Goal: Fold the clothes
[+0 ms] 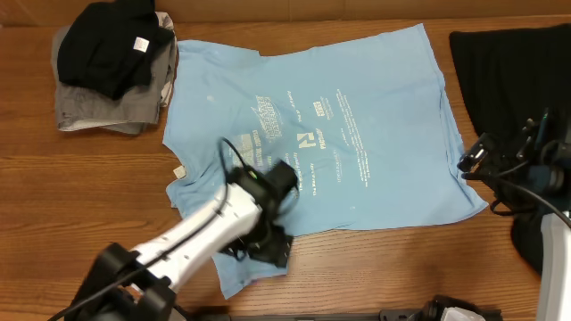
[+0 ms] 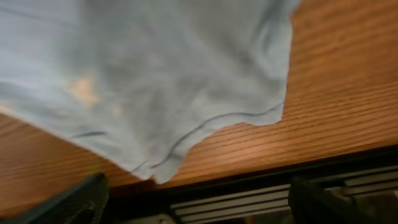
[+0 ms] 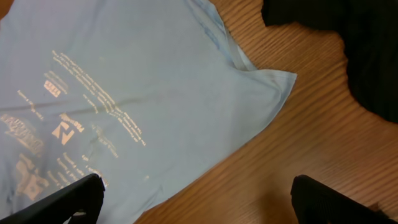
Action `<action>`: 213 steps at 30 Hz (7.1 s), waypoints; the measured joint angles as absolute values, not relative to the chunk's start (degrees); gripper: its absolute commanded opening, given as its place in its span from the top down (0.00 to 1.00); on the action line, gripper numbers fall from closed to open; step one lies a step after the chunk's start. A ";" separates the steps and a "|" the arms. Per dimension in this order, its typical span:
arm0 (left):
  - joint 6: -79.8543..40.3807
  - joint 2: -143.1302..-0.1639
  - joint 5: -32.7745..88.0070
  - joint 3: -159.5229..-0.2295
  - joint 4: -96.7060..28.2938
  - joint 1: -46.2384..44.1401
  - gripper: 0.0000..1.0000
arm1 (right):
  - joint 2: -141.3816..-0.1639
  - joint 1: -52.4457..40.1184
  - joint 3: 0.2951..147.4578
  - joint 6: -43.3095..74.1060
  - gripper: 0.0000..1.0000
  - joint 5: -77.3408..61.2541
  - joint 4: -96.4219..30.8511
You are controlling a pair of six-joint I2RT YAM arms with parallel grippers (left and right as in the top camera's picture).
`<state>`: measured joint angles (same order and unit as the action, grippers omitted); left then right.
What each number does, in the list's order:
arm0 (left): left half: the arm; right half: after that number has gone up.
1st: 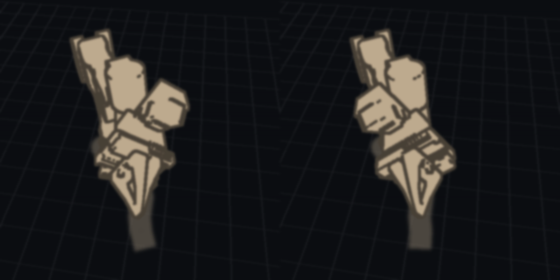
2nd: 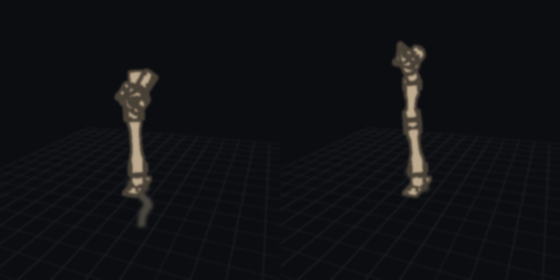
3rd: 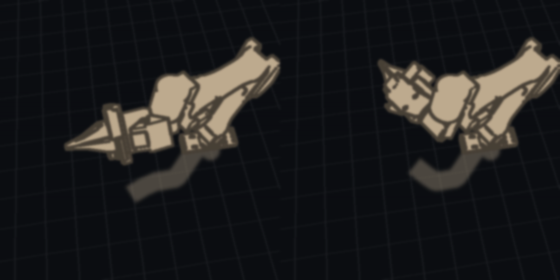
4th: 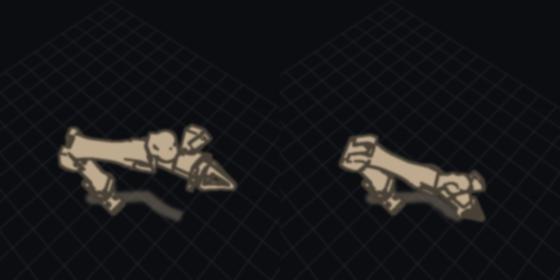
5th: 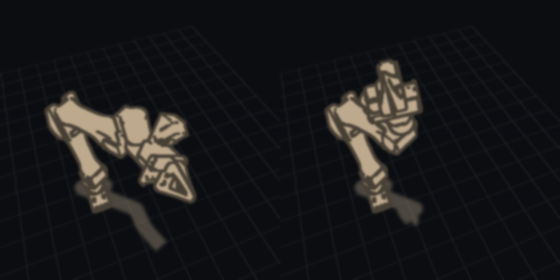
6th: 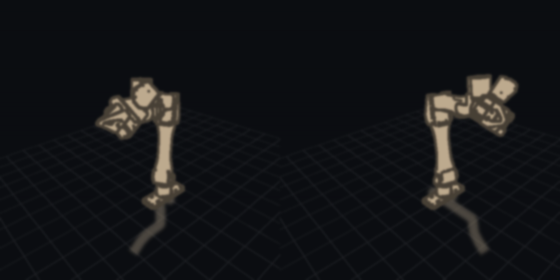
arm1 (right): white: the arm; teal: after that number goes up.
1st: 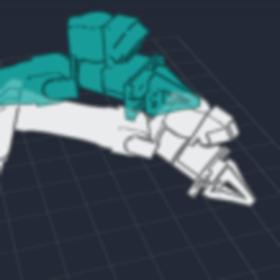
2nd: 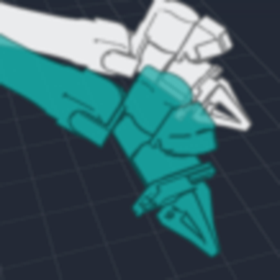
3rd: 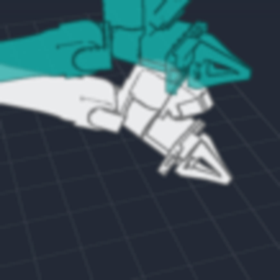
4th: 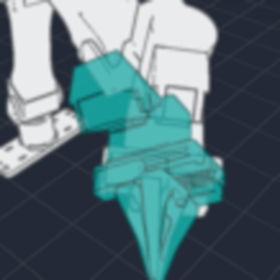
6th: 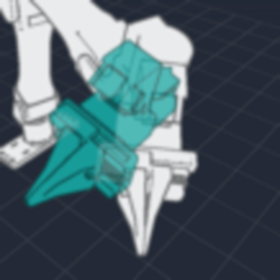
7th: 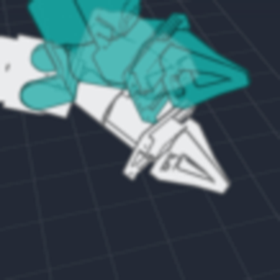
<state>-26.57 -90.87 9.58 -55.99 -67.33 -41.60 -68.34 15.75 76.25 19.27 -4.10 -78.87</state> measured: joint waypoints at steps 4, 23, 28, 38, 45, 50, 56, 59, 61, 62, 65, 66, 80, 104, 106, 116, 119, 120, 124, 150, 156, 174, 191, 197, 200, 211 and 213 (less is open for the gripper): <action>-32.14 -90.87 8.49 -50.13 -61.06 -46.06 0.10 | -69.04 15.77 74.37 18.59 0.00 -4.08 -77.84; -50.46 -87.57 11.29 -38.02 -51.00 -46.89 0.87 | -69.06 15.75 73.43 17.98 0.00 -4.29 -76.82; -50.85 -87.64 11.66 -37.80 -52.07 -44.03 0.96 | -69.06 15.75 73.43 18.00 0.00 -4.29 -76.44; -40.69 -90.04 12.40 -42.17 -57.17 -24.93 0.96 | -70.96 15.75 73.43 18.59 0.01 -4.29 -77.62; -32.10 -90.13 10.79 -55.05 -63.90 -21.63 0.96 | -75.66 15.75 71.66 20.40 0.01 -4.75 -79.18; -29.54 -90.13 10.41 -58.13 -65.39 -21.65 0.96 | -77.52 15.77 65.98 22.50 0.04 -5.58 -75.79; -28.29 -90.13 10.44 -58.13 -67.29 -21.65 0.96 | -77.65 15.75 56.51 23.99 0.09 -6.90 -66.54; -28.25 -90.13 10.44 -58.19 -67.55 -21.65 0.96 | -77.89 15.77 52.01 25.39 0.10 -7.09 -60.66; -28.25 -90.13 10.44 -58.43 -67.33 -21.65 0.96 | -79.15 15.75 49.80 27.07 0.10 -6.66 -57.04; -28.25 -90.13 10.44 -58.54 -67.05 -21.65 0.96 | -79.85 15.75 49.30 27.66 0.10 -6.24 -55.88; -28.25 -90.13 10.44 -58.83 -65.58 -21.65 0.96 | -84.12 15.77 48.51 29.85 0.14 -3.88 -52.38; -28.25 -90.13 10.44 -58.94 -65.30 -21.65 0.96 | -85.69 15.75 48.45 30.65 0.15 -3.31 -51.33; -28.25 -90.13 10.20 -58.98 -64.16 -21.65 0.96 | -91.79 19.75 48.23 35.40 0.29 6.63 -49.30; -26.76 -90.15 6.15 -64.05 -70.28 -13.54 0.96 | -93.51 24.21 50.04 32.56 0.96 6.44 -52.66; -26.04 -90.15 4.91 -68.07 -73.32 -13.39 0.96 | -93.47 24.36 52.97 31.66 0.96 5.34 -56.73; -24.58 -90.15 -0.10 -81.87 -84.90 -13.39 0.96 | -89.52 24.38 67.44 27.00 0.96 1.23 -75.35; -24.08 -90.15 -0.49 -81.91 -87.85 -13.41 0.96 | -87.48 24.38 69.58 24.49 0.96 -0.03 -79.50; -23.94 -90.15 -0.58 -81.91 -88.97 -13.39 0.96 | -86.67 24.38 70.22 23.68 0.96 -0.21 -81.12; -24.01 -90.15 -0.75 -81.91 -92.29 -13.39 0.96 | -83.70 24.38 71.40 22.00 0.96 -0.16 -84.01; -24.27 -89.62 -3.40 -74.94 -71.00 -13.41 0.96 | -88.14 23.16 74.70 15.31 0.96 -2.00 -78.46; -24.88 -89.65 -8.38 -72.23 -60.29 -13.39 0.96 | -92.86 20.58 74.70 14.79 0.96 -2.55 -71.35; -25.50 -99.59 -14.00 -72.23 -46.46 -13.39 0.96 | -101.19 14.04 74.72 13.47 0.96 -2.79 -51.94; -25.50 -101.93 -16.78 -72.18 -34.22 -13.39 0.96 | -106.37 13.74 74.72 13.47 0.96 -2.74 -42.57; -25.50 -101.93 -17.39 -72.18 -34.20 -13.39 0.94 | -106.37 13.76 74.72 13.47 0.96 -2.74 -41.63; -25.50 -101.93 -17.85 -72.18 -34.02 -13.39 0.92 | -106.37 13.74 74.72 13.50 0.96 -2.76 -41.19; -25.61 -101.93 -18.72 -72.18 -33.19 -12.99 0.32 | -106.37 13.74 74.72 13.47 0.08 -2.83 -40.01; -25.67 -101.93 -18.72 -72.18 -33.23 -12.99 0.26 | -106.37 13.76 74.72 13.23 0.02 -2.85 -40.03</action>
<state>-25.67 -101.93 -18.72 -72.18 -33.23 -12.99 -106.37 13.76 74.72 13.23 -2.85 -40.03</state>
